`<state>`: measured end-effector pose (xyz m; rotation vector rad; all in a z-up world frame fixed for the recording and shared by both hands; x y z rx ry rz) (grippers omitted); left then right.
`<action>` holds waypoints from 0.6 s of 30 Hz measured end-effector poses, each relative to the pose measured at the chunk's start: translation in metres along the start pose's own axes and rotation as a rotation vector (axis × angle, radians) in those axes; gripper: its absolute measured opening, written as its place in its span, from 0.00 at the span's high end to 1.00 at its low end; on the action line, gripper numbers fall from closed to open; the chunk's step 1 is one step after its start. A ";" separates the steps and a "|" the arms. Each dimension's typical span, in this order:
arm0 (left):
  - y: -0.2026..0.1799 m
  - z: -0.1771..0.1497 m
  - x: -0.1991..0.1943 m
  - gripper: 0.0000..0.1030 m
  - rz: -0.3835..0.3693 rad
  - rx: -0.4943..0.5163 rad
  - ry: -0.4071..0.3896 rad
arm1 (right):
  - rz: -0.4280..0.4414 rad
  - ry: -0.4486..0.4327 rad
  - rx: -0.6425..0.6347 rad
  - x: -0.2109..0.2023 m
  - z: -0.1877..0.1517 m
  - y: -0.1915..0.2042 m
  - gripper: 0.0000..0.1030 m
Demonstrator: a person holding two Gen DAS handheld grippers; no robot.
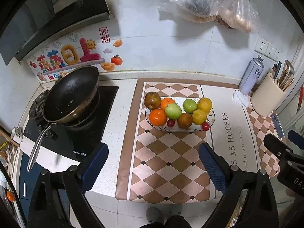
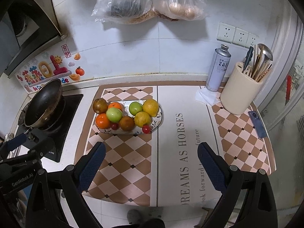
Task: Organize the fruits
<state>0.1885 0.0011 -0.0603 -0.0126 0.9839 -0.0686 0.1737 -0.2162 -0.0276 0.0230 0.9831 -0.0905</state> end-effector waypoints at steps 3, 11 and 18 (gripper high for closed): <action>0.000 -0.001 -0.004 0.06 -0.001 0.000 -0.013 | -0.002 -0.008 0.003 -0.006 -0.001 -0.003 0.04; -0.003 -0.008 -0.013 0.06 0.001 0.002 -0.027 | 0.005 -0.019 -0.001 -0.014 -0.004 -0.007 0.04; -0.004 -0.012 -0.020 0.06 0.006 0.001 -0.037 | 0.009 -0.025 -0.005 -0.019 -0.007 -0.007 0.04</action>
Point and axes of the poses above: each gripper's, at about its wrist camera, not at the fingertips, and x roughly the way its jaws point, y to its left, z to its top, the point moved 1 cm from there along x, roughly the way its jaws point, and after that the axes turned 5 degrees about -z, right-handed, at the moved point
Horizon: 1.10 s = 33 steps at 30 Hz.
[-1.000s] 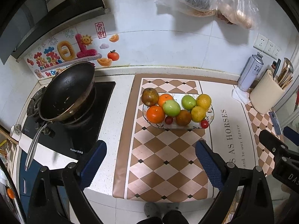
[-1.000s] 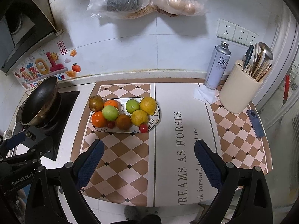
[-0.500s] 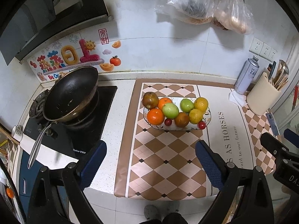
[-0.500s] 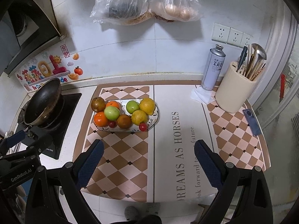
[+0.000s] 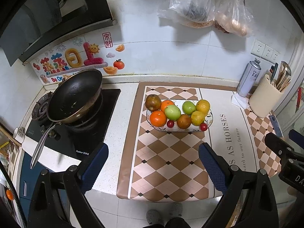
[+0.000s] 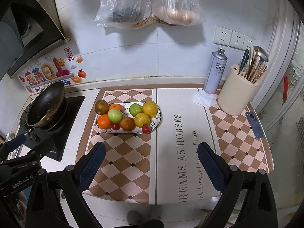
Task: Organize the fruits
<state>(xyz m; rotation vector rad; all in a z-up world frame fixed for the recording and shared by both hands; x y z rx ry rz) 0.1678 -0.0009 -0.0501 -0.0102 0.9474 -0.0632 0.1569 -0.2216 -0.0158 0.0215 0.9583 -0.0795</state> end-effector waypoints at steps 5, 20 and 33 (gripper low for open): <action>-0.001 -0.002 -0.006 0.06 0.004 -0.003 -0.010 | 0.000 0.001 -0.001 -0.001 -0.001 0.001 0.04; -0.007 -0.005 -0.020 0.06 0.001 -0.006 -0.031 | 0.014 -0.007 -0.006 -0.015 -0.005 0.001 0.04; -0.012 -0.008 -0.029 0.06 0.005 -0.003 -0.043 | 0.022 -0.013 -0.003 -0.023 -0.018 -0.002 0.04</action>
Point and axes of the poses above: each gripper's, at about its wrist camera, not at the fingertips, and x roughly the way its jaws point, y to its left, z to its top, the point moved 1 cm from there along x, roughly the way its jaws point, and after that the axes turned 5 degrees about -z, right-handed, at the moved point
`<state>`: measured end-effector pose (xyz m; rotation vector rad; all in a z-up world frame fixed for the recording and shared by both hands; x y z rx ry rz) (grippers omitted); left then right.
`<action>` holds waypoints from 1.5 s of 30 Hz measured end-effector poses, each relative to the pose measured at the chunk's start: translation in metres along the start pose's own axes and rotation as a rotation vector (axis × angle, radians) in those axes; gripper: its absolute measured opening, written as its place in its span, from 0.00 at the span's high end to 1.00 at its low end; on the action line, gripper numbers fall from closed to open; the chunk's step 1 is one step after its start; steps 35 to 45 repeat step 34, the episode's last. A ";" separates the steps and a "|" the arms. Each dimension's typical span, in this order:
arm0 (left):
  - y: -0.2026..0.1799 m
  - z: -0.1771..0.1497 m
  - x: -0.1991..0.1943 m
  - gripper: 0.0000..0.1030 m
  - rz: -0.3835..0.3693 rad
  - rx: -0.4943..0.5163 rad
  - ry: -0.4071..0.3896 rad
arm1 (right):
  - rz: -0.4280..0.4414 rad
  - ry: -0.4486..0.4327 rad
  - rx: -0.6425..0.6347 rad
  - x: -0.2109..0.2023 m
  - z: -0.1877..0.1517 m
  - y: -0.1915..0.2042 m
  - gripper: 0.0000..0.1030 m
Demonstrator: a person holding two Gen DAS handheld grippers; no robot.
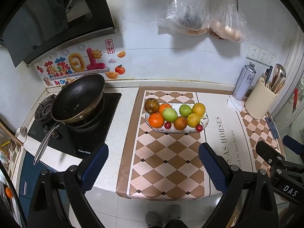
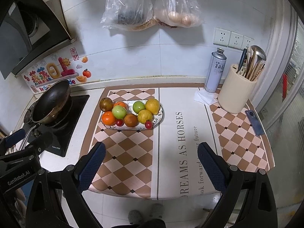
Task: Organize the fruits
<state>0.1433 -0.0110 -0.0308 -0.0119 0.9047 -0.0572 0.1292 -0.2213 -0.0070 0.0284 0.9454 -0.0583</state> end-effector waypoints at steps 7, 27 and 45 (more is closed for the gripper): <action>-0.001 -0.002 -0.002 0.06 0.000 0.001 -0.002 | 0.001 0.001 0.003 -0.004 -0.006 -0.001 0.04; -0.001 -0.006 -0.006 0.06 0.001 0.003 -0.006 | 0.008 -0.016 -0.001 -0.015 -0.008 0.001 0.03; 0.000 -0.010 -0.010 0.06 0.002 0.002 -0.013 | 0.009 -0.016 0.000 -0.015 -0.007 0.001 0.01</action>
Point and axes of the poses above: each gripper's, at about its wrist camera, not at the fingertips, and x roughly the way its jaws point, y to its left, z to its top, the point moved 1 cm from there along x, roughly the way its jaws point, and after that the axes turned 5 degrees about -z, right-handed, at the moved point
